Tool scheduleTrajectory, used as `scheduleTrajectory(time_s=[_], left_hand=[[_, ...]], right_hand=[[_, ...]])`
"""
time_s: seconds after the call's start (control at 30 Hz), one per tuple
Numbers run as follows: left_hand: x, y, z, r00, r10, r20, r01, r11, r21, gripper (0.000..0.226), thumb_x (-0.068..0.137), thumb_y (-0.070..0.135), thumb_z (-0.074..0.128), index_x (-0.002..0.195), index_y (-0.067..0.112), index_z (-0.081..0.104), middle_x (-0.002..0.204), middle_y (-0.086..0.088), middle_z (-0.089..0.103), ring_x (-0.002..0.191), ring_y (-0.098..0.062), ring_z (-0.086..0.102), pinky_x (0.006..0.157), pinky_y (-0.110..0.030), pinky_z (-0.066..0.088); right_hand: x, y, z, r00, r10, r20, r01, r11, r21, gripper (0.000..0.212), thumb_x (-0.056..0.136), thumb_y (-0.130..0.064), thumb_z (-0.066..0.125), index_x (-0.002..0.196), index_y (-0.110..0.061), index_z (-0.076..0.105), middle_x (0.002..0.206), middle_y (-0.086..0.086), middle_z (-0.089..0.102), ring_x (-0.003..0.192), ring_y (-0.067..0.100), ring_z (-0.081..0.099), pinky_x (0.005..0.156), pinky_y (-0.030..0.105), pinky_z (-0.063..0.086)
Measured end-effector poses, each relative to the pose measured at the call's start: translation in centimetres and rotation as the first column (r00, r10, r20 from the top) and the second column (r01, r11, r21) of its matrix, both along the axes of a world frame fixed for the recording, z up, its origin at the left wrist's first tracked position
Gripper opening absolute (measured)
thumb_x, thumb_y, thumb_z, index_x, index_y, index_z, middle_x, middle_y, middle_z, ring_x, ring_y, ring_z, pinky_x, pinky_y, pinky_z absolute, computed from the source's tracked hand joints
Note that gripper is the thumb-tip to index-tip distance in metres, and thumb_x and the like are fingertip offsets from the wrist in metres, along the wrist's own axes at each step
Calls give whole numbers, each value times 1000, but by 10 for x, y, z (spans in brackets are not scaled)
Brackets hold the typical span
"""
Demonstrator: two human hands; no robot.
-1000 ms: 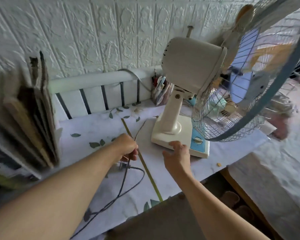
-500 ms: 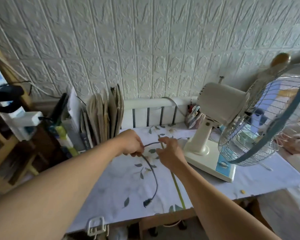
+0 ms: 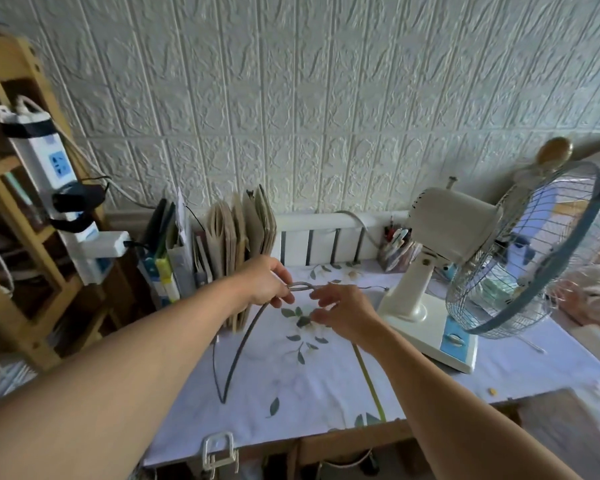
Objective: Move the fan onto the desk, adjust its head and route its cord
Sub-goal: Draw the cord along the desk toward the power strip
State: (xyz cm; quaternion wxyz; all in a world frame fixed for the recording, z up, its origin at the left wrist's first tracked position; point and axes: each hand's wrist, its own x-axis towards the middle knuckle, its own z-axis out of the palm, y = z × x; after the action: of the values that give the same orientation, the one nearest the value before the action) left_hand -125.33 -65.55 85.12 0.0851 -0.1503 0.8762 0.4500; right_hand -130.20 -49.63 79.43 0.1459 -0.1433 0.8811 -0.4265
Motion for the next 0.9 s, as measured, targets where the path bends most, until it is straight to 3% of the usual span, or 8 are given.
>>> scheduleTrajectory(time_s=[0.13,0.27,0.33,0.43,0.5,0.6,0.7,0.9], left_hand=[[1,5,6,999,-43,-17,44,998,37,17,88,-5,52,91,12,55,76,-1,70,61,-12,58,62,-26,44],[1,10,9,996,-87,-5,87,995,39,20,84,-9,54,94,8,55,77,-3,70,63,-15,58,73,-33,46],[-1,10,9,996,-90,-3,90,996,8,17,85,-6,56,89,11,56,75,-1,71,62,-13,58,69,-29,47],[-5,7,10,998,-60,-25,58,996,-75,13,86,4,61,77,13,58,69,1,71,56,-10,57,59,-22,46],[-8,6,11,999,-38,-35,34,994,-100,15,85,10,65,71,13,59,66,-2,71,52,-10,57,58,-24,47],[-10,8,17,999,-21,-42,15,990,-141,16,82,12,69,68,15,61,72,-5,72,67,-16,62,66,-29,49],[-12,8,24,998,-26,-55,13,973,-229,12,78,16,72,69,18,64,81,-3,70,76,-16,61,59,-21,47],[-11,2,36,997,-50,-55,36,971,-236,10,78,12,73,81,21,70,90,2,67,92,-16,61,81,-25,47]], right_hand=[[0,-4,4,992,-126,-30,125,992,-35,41,78,-17,74,115,-15,56,98,5,60,77,18,60,57,25,47],[-8,-7,7,973,-141,-184,146,989,13,25,81,-12,69,105,-15,63,103,7,62,87,21,60,71,29,49],[-12,-6,8,971,-145,-188,153,988,27,13,82,-8,65,92,-15,68,98,8,67,84,21,59,69,27,45],[-13,1,11,964,-166,-210,175,984,24,15,82,-2,62,86,-12,72,92,9,70,69,15,57,60,22,42],[-15,5,15,941,-179,-288,200,979,45,19,82,1,60,87,-12,74,93,9,71,77,20,62,64,25,45],[-19,5,28,890,-170,-422,236,966,107,20,84,2,59,88,-13,73,97,9,68,83,26,63,66,30,49],[-25,1,44,841,-184,-508,255,964,74,21,84,6,57,91,-9,71,101,12,65,82,29,62,68,36,53],[-34,-12,69,757,-185,-626,155,982,-104,23,85,11,50,96,4,70,104,20,60,83,33,63,74,41,54]])
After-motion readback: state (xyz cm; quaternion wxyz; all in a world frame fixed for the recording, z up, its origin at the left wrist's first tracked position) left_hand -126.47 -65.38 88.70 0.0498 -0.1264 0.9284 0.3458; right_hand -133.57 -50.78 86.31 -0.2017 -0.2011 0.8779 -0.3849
